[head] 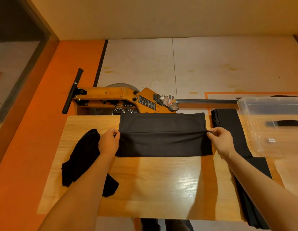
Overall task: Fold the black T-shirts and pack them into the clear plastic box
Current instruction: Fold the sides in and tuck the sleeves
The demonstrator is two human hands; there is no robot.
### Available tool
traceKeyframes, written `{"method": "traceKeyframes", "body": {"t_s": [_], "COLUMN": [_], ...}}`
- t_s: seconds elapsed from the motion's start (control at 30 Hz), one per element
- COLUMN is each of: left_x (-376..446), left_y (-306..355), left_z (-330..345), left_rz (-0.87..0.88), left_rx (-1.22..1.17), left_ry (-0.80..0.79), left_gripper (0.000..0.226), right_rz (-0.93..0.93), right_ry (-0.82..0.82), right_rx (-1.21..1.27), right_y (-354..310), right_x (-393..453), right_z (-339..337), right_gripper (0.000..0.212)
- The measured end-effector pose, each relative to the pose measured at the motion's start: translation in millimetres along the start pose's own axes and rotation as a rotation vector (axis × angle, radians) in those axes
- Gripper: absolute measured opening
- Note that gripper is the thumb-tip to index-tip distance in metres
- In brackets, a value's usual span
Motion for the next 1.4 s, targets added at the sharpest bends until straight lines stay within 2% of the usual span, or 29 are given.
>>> {"method": "traceKeyframes", "body": {"t_s": [0.17,0.3,0.5,0.7,0.87,1.07,1.23,1.4], "left_x": [33,43,16,-20,-41,-64,-76,-78], "left_y": [14,17,27,55,77,81,79,80], "left_z": [0,7,40,79,98,111,112,111], "left_rz": [-0.040,-0.167,-0.239,-0.189,-0.194,-0.271,-0.289,-0.300], "left_rx": [-0.106,-0.315,-0.404,-0.429,-0.505,-0.613,-0.668,-0.671], "left_ry": [0.037,0.020,-0.101,-0.205,-0.275,-0.379,-0.326,-0.257], "left_gripper": [0.014,0.016,0.019,0.008,0.018,0.023,0.025,0.023], "right_rz": [0.023,0.169,0.295,0.204,0.047,0.043,0.105,0.086], "right_ry": [0.009,0.057,0.103,0.040,0.000,-0.044,-0.096,-0.115], "right_rx": [0.061,0.184,0.267,0.098,-0.039,0.094,0.250,0.281], "right_y": [-14,-13,-28,-58,-76,-73,-65,-61], "right_x": [32,48,23,-15,-39,-53,-59,-62], "right_z": [1,10,39,78,98,111,119,122], "right_gripper": [0.009,0.024,0.014,0.010,0.009,0.005,0.005,0.003]}}
Point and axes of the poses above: each hand's wrist, its own x-axis towards the middle knuckle, its own z-axis out of the palm, y = z × x, the point moved 4 cm from there along x, towards the middle knuckle, and after that the axes turned 12 degrees about -x, right-handed, at the moved point
